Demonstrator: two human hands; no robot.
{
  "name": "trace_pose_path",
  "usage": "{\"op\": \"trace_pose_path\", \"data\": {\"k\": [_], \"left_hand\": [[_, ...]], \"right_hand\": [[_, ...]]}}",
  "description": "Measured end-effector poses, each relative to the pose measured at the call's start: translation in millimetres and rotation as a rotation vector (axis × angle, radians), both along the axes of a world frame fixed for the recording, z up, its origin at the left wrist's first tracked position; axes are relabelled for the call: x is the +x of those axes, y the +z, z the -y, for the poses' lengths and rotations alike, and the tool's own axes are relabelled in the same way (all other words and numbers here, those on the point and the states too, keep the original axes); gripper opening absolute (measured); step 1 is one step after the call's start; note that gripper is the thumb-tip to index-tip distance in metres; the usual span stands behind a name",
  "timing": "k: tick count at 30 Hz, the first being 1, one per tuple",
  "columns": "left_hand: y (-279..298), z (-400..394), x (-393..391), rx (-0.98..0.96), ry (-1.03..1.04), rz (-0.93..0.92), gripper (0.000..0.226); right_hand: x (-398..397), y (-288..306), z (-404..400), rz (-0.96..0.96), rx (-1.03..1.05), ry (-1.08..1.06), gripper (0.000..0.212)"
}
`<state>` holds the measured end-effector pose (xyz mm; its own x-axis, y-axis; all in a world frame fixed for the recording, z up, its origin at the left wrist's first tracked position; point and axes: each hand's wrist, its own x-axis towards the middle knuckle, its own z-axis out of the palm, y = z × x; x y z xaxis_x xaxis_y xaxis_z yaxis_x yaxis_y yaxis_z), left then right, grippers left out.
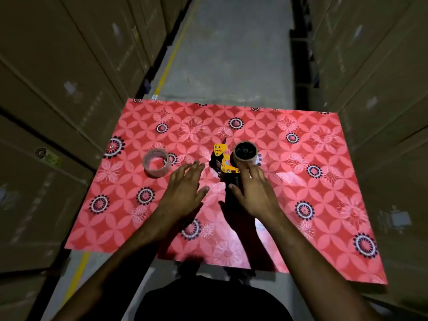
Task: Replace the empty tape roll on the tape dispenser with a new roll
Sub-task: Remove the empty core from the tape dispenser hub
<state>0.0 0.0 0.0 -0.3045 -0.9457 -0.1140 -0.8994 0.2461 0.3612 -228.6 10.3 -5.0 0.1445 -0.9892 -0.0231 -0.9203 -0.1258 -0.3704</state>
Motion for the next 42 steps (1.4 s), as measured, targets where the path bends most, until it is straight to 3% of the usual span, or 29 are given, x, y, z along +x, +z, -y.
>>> {"op": "trace_pose_path", "data": {"k": [7, 12, 24, 27, 36, 42], "left_hand": [[-15, 8, 5, 0.016, -0.038, 0.006, 0.069], [-24, 17, 11, 0.003, -0.071, 0.004, 0.07], [-44, 13, 1, 0.008, -0.141, -0.035, 0.07], [-46, 13, -7, -0.016, -0.169, -0.038, 0.066], [-52, 43, -52, -0.122, -0.261, 0.016, 0.046], [-58, 81, -80, -0.07, -0.266, 0.045, 0.053]], "right_hand": [[28, -30, 30, -0.096, 0.162, 0.05, 0.072], [38, -42, 22, -0.02, 0.047, -0.008, 0.049], [47, -53, -28, -0.037, -0.031, 0.019, 0.05], [35, -47, -26, 0.037, -0.012, 0.047, 0.06], [-15, -41, 18, 0.093, -0.007, -0.193, 0.056], [-31, -45, 51, 0.211, 0.098, -0.295, 0.045]]}}
